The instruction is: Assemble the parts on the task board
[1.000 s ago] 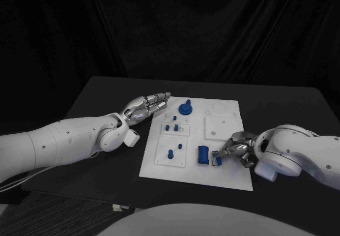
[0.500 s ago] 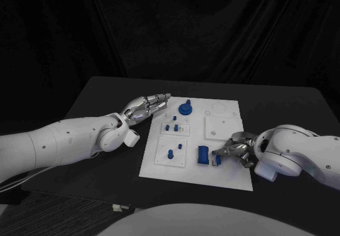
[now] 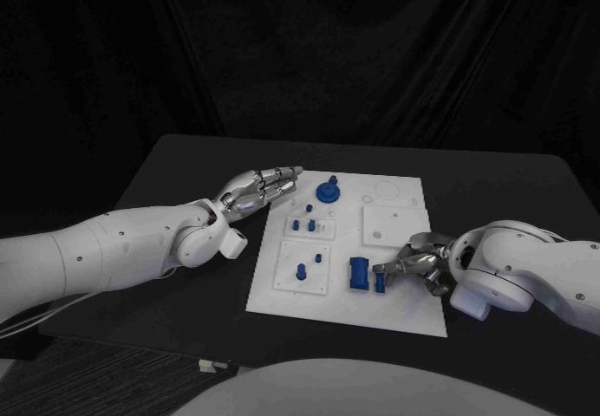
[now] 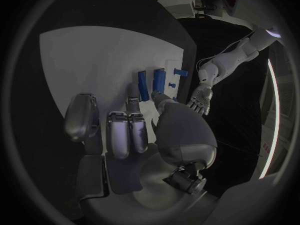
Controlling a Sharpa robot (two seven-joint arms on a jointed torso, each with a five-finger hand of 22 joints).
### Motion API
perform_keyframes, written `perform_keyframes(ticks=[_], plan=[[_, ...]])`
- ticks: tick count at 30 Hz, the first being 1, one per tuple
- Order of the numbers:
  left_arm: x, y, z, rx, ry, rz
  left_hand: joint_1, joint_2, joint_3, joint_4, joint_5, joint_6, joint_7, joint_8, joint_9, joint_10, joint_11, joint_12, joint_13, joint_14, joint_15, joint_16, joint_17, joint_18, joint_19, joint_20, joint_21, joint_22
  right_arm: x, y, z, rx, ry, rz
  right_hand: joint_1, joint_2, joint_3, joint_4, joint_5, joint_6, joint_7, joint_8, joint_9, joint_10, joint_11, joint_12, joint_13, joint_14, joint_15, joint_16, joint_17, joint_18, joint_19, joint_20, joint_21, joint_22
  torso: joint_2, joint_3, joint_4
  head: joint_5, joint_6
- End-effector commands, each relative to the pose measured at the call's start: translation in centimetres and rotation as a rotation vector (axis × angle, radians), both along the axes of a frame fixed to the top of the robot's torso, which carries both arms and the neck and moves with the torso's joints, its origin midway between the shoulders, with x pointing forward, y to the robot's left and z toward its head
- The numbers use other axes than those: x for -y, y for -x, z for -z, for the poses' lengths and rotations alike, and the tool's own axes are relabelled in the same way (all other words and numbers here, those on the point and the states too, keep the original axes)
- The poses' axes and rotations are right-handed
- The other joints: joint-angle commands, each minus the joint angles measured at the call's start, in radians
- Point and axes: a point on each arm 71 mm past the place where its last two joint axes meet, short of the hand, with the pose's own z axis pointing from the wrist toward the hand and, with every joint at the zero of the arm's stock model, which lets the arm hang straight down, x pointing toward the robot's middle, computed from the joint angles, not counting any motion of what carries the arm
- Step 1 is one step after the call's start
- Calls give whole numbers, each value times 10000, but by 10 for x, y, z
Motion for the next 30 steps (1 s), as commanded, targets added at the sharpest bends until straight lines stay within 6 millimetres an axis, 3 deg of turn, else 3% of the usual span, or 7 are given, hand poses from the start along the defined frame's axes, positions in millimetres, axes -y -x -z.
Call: perform_keyframes(ticks=[1,12,17,22,24,26,30], plan=[[2,2,-9,996,947,155,96,29,72,-3,71,28,76,40,11,10,-72,33,16,-11,73,48,16,-86,13,71,47,14,1,1,1,13,280,-88,-122,-73,-151,87,47,66,-35,86,70,1045,-94,25,2632,889,-78,-59,1873,70,-13,-76,-53,1496,0,1,-1,9,-1],[1,2,-8,933,928,176,115,30,96,-16,94,65,98,48,15,10,-76,30,16,-7,75,56,17,-87,20,74,53,25,2,1,0,140,285,7,-226,66,-532,456,-101,156,-169,624,656,1045,-205,25,2632,887,-170,-66,1858,77,-10,-151,-113,1488,3,2,3,14,-1],[1,2,-8,949,937,166,140,29,137,-30,112,127,111,60,21,43,-50,107,28,22,75,103,27,-83,43,78,71,60,6,1,-3,496,-8,226,-725,481,-850,1219,-13,-59,-224,1125,1267,1045,-260,25,2632,908,-217,-29,1954,64,29,-203,-62,1510,5,2,1,46,-1],[-1,2,-9,999,941,124,154,13,181,-31,117,221,115,77,30,103,14,220,44,75,62,175,42,-72,70,78,90,88,12,2,-13,1214,-675,403,-1896,1079,-1543,1274,356,-36,-308,1465,1709,1045,-326,25,2632,931,-269,18,2066,43,81,-266,76,1550,4,1,-2,51,-1],[-1,2,-9,1012,941,110,155,8,189,-29,120,251,121,84,34,118,21,249,48,84,58,187,44,-69,75,77,93,94,14,3,-18,1498,-922,468,-2086,1204,-1713,1274,434,-46,-305,1464,1741,1045,-335,25,2632,933,-281,23,2078,36,86,-266,95,1554,5,1,0,40,-1],[-1,2,-9,1024,940,99,158,-1,205,-25,126,295,133,94,38,145,41,294,53,101,47,207,47,-63,81,76,98,99,16,3,-22,1814,-1188,549,-2506,1509,-2100,1280,173,-252,-217,1130,1578,1045,-283,25,2632,939,-237,36,2108,23,99,-248,148,1567,6,1,1,28,-1],[-2,2,-9,1038,944,90,159,-3,212,-23,129,320,142,99,40,155,46,310,55,105,42,213,48,-61,83,75,99,99,18,5,-27,2208,-1546,597,-2718,1923,-2870,1252,-353,-878,165,-272,499,1045,91,25,2632,943,71,48,2128,12,96,-29,196,1572,3,3,2,14,-1]])
